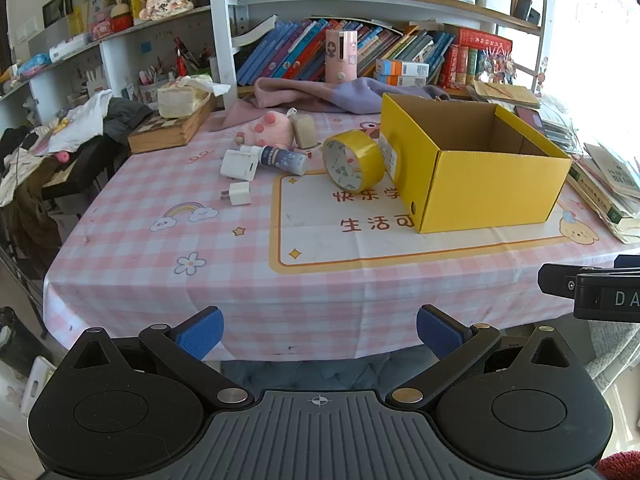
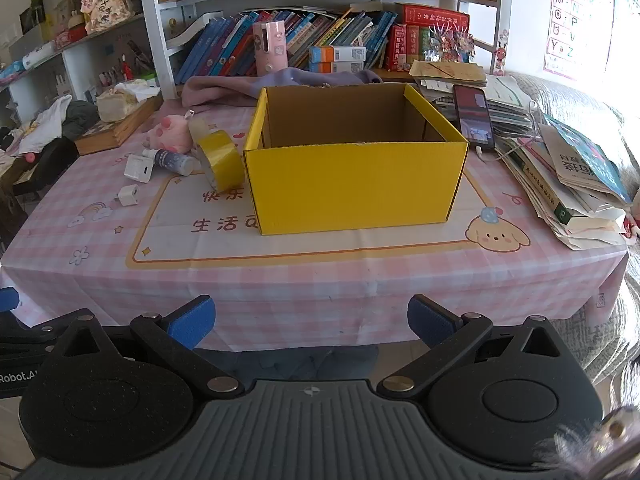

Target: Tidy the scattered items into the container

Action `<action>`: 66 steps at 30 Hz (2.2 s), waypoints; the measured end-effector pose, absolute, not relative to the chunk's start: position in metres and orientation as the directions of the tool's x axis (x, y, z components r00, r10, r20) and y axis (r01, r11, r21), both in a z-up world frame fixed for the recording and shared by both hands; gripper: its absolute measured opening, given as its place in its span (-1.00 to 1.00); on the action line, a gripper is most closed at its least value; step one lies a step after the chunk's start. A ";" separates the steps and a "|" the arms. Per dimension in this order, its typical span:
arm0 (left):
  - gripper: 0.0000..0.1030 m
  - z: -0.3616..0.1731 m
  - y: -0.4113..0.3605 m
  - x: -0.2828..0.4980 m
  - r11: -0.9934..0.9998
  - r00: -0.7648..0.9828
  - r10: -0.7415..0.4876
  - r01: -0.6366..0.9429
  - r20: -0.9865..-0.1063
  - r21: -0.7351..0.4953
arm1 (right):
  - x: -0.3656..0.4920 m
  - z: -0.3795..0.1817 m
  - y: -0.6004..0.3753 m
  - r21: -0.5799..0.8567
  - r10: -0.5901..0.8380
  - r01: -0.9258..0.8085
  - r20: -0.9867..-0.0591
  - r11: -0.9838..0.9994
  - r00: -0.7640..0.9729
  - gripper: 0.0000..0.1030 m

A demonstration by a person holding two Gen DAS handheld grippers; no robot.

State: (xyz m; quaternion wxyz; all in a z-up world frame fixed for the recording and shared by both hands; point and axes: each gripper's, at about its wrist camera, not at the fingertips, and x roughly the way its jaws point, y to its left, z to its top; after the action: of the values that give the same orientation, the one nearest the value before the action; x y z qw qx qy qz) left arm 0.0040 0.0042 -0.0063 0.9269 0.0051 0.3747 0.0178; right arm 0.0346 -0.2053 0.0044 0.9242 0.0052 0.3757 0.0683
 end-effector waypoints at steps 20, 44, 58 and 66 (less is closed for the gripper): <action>1.00 -0.009 0.001 0.009 1.000 0.709 0.027 -0.018 -0.705 0.020 | 0.034 0.002 -0.207 0.058 0.125 -0.119 -0.695 0.991 0.708 1.00; 1.00 -0.004 0.007 0.006 1.000 0.715 0.010 -0.007 -0.699 0.007 | 0.031 0.013 -0.203 0.046 0.134 -0.139 -0.673 0.989 0.727 1.00; 1.00 -0.004 0.010 0.005 1.000 0.716 0.008 -0.001 -0.698 0.011 | 0.028 0.014 -0.200 0.034 0.125 -0.141 -0.687 0.989 0.716 1.00; 1.00 -0.005 0.013 0.004 1.000 0.715 0.003 0.001 -0.700 0.005 | 0.027 0.014 -0.197 0.041 0.134 -0.146 -0.686 0.988 0.715 0.99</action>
State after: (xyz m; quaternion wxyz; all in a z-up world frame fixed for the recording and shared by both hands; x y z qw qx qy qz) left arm 0.0039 0.0131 -0.0055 0.9259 0.0025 0.3778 0.0005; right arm 0.0272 -0.1968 0.0144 0.9261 -0.0080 0.3695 0.0756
